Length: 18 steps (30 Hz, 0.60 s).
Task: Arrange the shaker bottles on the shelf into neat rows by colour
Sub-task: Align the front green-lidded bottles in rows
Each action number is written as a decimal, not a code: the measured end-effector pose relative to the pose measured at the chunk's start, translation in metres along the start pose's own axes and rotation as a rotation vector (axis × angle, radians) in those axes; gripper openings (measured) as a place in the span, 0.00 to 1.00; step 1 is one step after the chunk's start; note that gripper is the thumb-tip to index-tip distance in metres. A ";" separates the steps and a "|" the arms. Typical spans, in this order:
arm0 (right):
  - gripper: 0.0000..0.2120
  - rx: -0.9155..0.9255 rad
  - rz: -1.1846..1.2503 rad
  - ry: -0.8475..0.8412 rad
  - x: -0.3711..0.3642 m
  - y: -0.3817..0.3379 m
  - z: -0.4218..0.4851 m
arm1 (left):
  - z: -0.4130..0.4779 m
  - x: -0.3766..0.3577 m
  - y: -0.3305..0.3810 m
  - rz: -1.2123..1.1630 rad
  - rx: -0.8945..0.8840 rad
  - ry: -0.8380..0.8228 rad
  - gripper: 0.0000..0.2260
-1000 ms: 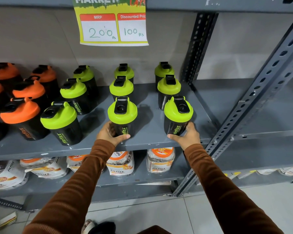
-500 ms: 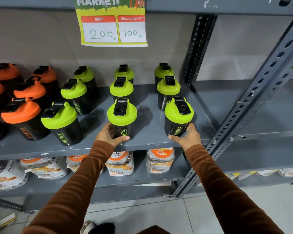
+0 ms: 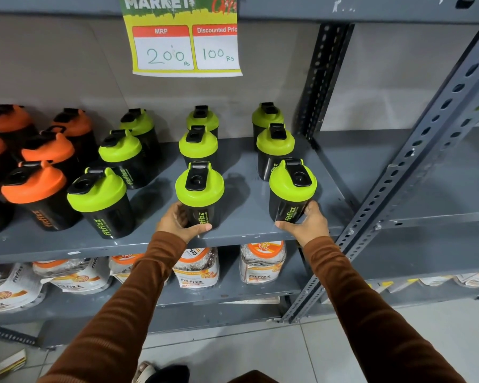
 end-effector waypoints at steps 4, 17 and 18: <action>0.29 0.011 0.006 -0.001 -0.001 0.000 0.000 | 0.000 0.000 0.000 0.009 -0.003 0.001 0.30; 0.41 0.038 0.112 -0.013 -0.001 0.001 -0.002 | 0.002 0.001 -0.005 0.020 -0.079 -0.015 0.36; 0.43 0.057 0.143 -0.005 -0.003 0.002 -0.006 | 0.000 0.002 -0.006 0.021 -0.091 -0.025 0.38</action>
Point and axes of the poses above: each hand's wrist, its own z-axis towards the middle knuckle, its own x-axis out of the back of the hand, y = z × x, the point moved 5 cm from there along z, towards the middle knuckle, and after that the axes turned 10 degrees about -x, right-handed, at the moved point
